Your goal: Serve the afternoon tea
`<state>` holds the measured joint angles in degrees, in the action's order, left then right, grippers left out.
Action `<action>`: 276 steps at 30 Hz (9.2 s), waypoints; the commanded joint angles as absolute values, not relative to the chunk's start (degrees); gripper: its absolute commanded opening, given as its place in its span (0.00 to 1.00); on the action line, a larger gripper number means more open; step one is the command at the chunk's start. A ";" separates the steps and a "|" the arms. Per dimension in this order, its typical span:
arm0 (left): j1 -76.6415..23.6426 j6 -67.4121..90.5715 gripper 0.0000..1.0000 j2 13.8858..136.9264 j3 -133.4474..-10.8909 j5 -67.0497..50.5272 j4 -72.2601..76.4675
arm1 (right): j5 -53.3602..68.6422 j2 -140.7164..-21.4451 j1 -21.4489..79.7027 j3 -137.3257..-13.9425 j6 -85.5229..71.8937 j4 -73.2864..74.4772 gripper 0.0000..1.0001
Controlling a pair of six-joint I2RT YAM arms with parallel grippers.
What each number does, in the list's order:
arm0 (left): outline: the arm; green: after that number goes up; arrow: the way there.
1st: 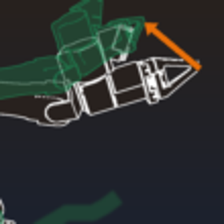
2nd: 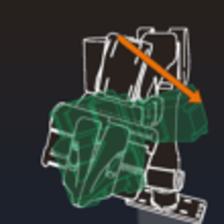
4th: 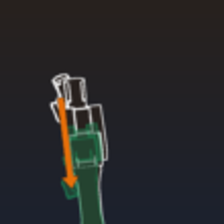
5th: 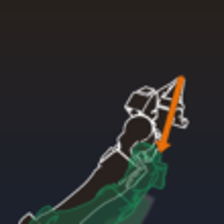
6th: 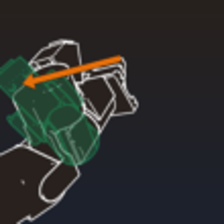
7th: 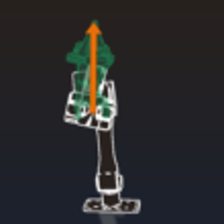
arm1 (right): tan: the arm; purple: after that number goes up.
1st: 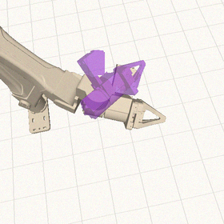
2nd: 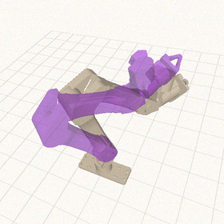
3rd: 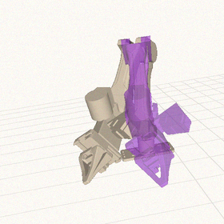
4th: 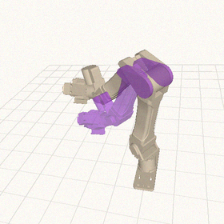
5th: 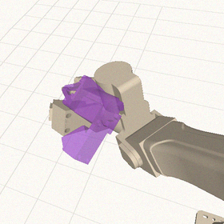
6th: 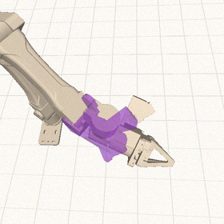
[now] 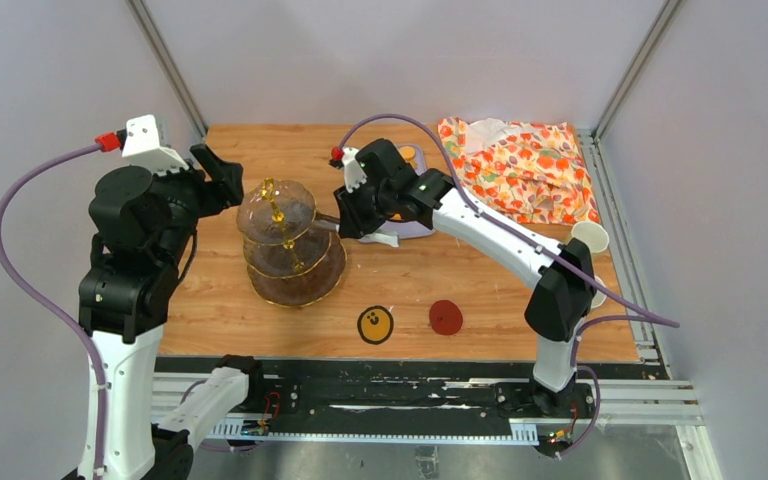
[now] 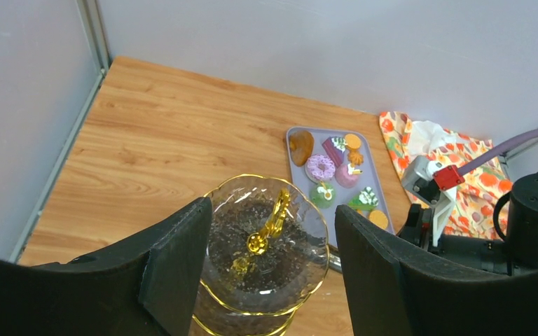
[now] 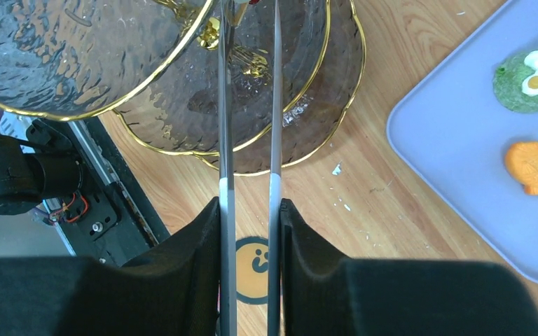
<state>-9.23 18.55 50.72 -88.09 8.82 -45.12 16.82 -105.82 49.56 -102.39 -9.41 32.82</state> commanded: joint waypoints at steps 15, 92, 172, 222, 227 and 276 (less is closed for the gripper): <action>-9.40 18.66 0.70 50.10 -86.19 8.97 -43.38 | 16.79 -102.26 50.94 -100.65 -9.48 30.23 0.46; -15.16 13.35 0.73 54.56 -85.80 -9.95 -40.54 | -0.13 -94.48 36.21 -81.49 -5.92 34.33 0.28; -15.20 15.37 0.73 55.15 -84.53 -8.25 -39.31 | 1.04 -89.29 36.14 -81.09 -0.17 36.38 0.01; -15.21 17.41 0.73 52.78 -83.94 -5.66 -38.80 | 16.76 -87.34 55.63 -87.46 0.98 29.52 0.01; -15.21 17.18 0.73 52.79 -84.02 -5.29 -39.15 | 18.93 -91.10 55.85 -89.74 -0.66 27.01 0.00; -15.20 18.44 0.73 54.05 -83.93 -5.27 -36.80 | 4.19 -79.75 31.34 -74.20 -4.33 31.62 0.01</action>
<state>-14.87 17.45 55.05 -83.66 -5.41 -40.23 6.68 -77.76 36.42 -74.83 -3.55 30.26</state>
